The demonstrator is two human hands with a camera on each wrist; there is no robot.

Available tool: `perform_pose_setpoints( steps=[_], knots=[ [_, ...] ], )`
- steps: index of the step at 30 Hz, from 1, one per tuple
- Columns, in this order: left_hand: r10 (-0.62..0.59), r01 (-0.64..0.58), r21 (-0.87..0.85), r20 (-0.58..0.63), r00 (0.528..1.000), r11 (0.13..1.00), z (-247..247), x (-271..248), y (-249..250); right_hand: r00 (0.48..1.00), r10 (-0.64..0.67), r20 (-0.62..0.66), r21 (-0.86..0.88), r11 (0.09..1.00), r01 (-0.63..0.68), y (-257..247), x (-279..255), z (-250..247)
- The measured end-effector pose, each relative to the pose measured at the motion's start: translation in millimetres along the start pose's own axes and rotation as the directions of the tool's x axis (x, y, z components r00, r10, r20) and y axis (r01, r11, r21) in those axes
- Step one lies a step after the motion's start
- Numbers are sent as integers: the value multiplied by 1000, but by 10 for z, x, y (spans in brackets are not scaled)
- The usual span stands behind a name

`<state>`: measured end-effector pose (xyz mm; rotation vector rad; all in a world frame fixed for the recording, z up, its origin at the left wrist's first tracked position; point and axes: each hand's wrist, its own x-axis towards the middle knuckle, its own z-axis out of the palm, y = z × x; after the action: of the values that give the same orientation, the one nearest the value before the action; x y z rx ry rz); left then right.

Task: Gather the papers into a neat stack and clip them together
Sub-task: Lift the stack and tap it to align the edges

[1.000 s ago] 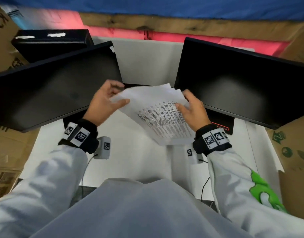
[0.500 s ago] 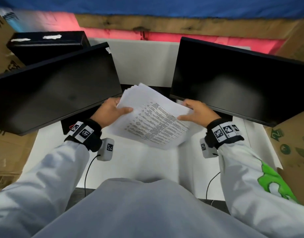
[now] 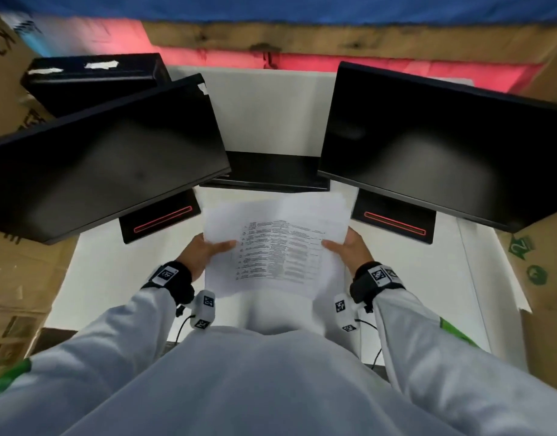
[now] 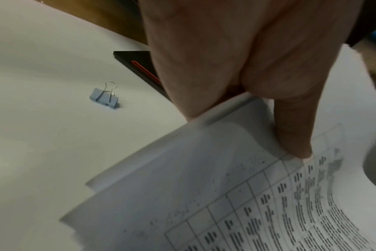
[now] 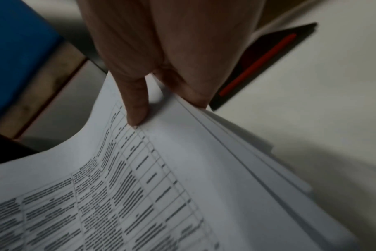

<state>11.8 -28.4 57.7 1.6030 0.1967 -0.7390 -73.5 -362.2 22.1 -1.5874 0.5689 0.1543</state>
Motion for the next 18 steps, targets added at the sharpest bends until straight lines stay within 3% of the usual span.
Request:
perform_pose_setpoints(
  steps=[2,6,18],
  knots=[
    [60,-60,-6,-49,997,998,-27,-17,25,994,-92,-54,-77,993,88,-210,-59,-39],
    [172,-176,-19,-125,977,984,-40,-29,133,975,-180,-131,9,983,182,-340,-195,-87],
    [155,-209,-133,-331,931,969,190,167,195,957,-170,-236,38,982,184,-240,-98,167]
  ],
)
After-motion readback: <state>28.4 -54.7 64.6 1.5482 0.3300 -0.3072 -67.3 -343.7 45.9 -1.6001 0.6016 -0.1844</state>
